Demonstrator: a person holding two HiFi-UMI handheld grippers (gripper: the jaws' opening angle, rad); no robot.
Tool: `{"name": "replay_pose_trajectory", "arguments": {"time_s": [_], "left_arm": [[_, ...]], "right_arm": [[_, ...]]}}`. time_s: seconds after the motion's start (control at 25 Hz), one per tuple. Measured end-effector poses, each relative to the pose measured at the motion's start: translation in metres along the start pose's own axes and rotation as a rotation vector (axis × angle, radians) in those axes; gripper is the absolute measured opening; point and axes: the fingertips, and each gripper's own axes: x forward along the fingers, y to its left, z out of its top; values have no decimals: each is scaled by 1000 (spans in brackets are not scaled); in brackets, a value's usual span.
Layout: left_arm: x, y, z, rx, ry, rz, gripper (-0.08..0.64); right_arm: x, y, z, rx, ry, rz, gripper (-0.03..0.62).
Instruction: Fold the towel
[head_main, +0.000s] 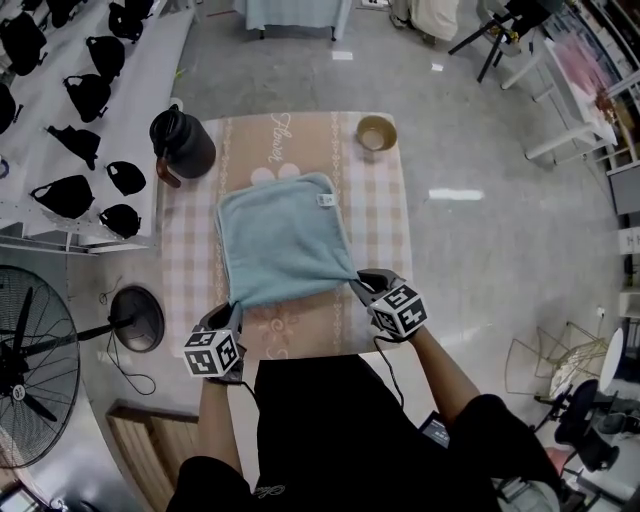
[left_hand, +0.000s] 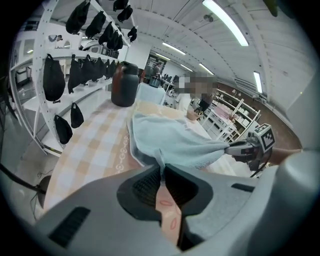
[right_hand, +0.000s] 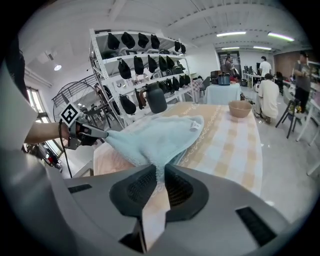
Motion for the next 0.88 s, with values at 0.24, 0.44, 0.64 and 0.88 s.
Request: {"name": "replay_pose_trajectory", "arguments": {"time_s": [0.24, 0.44, 0.64, 0.88], "left_arm": [[8, 9, 43, -6, -36, -6, 37], [19, 21, 83, -39, -66, -22, 37], [33, 35, 116, -45, -69, -28, 37], [56, 49, 144, -35, -68, -31, 37]], "right_arm": [[5, -13, 34, -17, 15, -14, 51], [15, -30, 68, 55, 12, -3, 51], [27, -44, 96, 140, 10, 29, 52], [46, -67, 122, 169, 30, 23, 52]]}}
